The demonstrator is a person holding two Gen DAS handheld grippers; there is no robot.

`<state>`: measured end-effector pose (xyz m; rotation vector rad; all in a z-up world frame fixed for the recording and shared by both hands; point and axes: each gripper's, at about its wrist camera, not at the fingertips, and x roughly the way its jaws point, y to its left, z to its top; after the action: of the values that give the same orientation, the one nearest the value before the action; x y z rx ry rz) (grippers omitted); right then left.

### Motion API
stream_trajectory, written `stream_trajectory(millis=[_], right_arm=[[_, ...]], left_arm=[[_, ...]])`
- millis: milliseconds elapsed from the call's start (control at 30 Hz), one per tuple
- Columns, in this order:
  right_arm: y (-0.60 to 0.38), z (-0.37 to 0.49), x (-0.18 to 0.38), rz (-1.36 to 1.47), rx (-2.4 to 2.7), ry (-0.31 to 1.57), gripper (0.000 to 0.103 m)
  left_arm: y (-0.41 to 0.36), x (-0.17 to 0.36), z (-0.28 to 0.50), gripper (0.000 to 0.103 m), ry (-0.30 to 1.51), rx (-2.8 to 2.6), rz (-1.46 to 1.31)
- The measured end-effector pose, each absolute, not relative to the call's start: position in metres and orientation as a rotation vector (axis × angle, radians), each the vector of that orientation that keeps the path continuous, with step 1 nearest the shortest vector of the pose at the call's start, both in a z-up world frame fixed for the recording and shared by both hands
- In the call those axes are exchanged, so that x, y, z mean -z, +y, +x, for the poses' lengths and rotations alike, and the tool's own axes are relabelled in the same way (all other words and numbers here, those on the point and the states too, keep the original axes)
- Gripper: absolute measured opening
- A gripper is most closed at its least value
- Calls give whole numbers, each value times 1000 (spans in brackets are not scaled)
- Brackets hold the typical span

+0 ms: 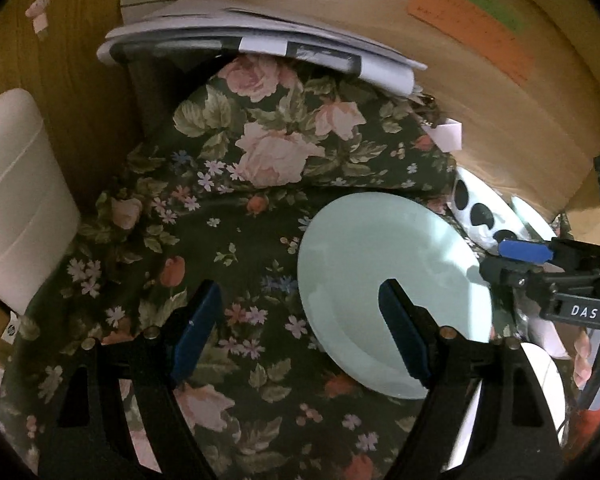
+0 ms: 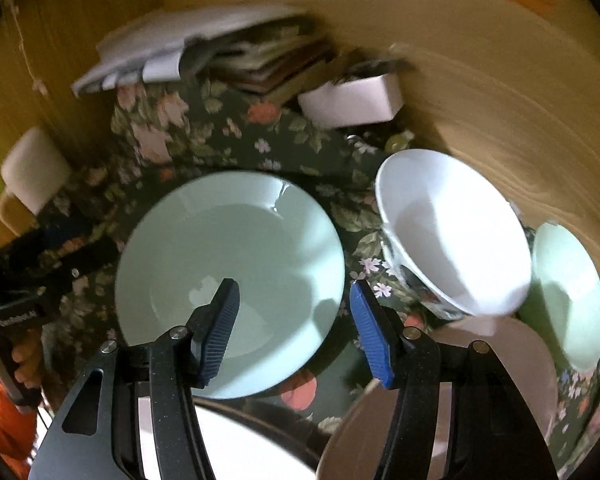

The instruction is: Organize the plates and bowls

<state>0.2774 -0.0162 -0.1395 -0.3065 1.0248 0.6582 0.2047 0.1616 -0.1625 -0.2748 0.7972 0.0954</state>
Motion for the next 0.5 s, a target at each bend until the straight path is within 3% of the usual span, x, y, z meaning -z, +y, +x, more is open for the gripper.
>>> stream_trajectory(millis=[100, 267, 500], right_arm=[[-9, 284, 145, -352, -643, 1044, 54], [-3, 299, 157, -345, -647, 1115, 54], [1, 303, 163, -386, -630, 1132, 52]], left_arm=[[160, 169, 207, 81, 806, -84, -267], [157, 178, 214, 65, 841, -53, -273], [155, 182, 216, 56, 863, -15, -279]])
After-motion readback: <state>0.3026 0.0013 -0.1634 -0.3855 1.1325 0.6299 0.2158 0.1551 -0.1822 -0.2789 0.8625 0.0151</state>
